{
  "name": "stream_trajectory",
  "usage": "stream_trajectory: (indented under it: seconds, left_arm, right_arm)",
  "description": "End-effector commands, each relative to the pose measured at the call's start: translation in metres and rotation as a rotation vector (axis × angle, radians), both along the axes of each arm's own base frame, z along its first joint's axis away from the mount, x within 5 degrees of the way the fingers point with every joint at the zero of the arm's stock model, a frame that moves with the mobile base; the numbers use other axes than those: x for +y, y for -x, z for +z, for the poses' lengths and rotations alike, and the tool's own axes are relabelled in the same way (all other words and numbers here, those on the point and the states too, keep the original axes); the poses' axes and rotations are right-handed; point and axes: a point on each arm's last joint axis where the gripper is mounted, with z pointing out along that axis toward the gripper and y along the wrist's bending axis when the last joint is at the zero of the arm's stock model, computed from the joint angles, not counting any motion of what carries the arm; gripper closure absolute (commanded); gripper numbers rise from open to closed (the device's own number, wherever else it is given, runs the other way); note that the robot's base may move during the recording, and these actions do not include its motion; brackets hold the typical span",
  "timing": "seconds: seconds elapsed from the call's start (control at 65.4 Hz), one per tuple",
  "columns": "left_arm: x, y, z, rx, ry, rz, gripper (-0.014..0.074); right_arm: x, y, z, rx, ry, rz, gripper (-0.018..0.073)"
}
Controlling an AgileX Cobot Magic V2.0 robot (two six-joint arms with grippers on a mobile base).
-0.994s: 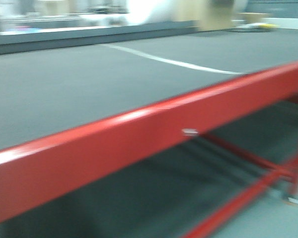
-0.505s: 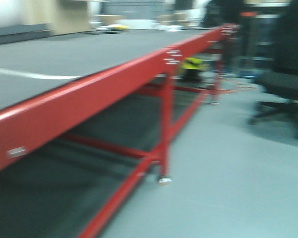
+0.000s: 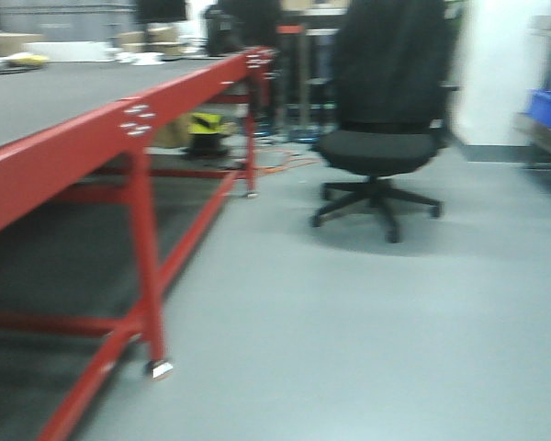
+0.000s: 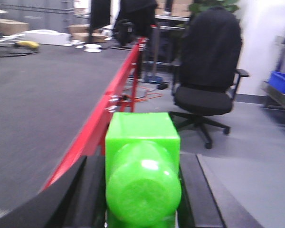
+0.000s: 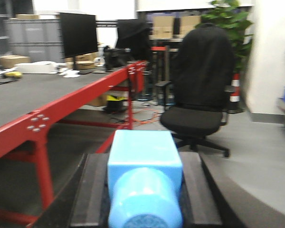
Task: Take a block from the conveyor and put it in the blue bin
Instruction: 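Drive the base away from the table toward the blue bin shelf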
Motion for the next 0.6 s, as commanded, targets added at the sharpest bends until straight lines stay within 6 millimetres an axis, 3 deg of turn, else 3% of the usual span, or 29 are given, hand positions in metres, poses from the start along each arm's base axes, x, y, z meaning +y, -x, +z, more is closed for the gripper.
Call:
stream_trajectory:
  seconds: [0.0, 0.581]
  left_arm:
    - [0.0001, 0.0004, 0.0021, -0.024, 0.004, 0.002, 0.0707]
    - [0.0001, 0.0004, 0.0021, -0.024, 0.004, 0.002, 0.0707]
  right_arm:
    - [-0.0004, 0.0006, 0.0009, -0.018, 0.007, -0.004, 0.0721]
    - [-0.0004, 0.0006, 0.0011, -0.020, 0.006, -0.004, 0.0721]
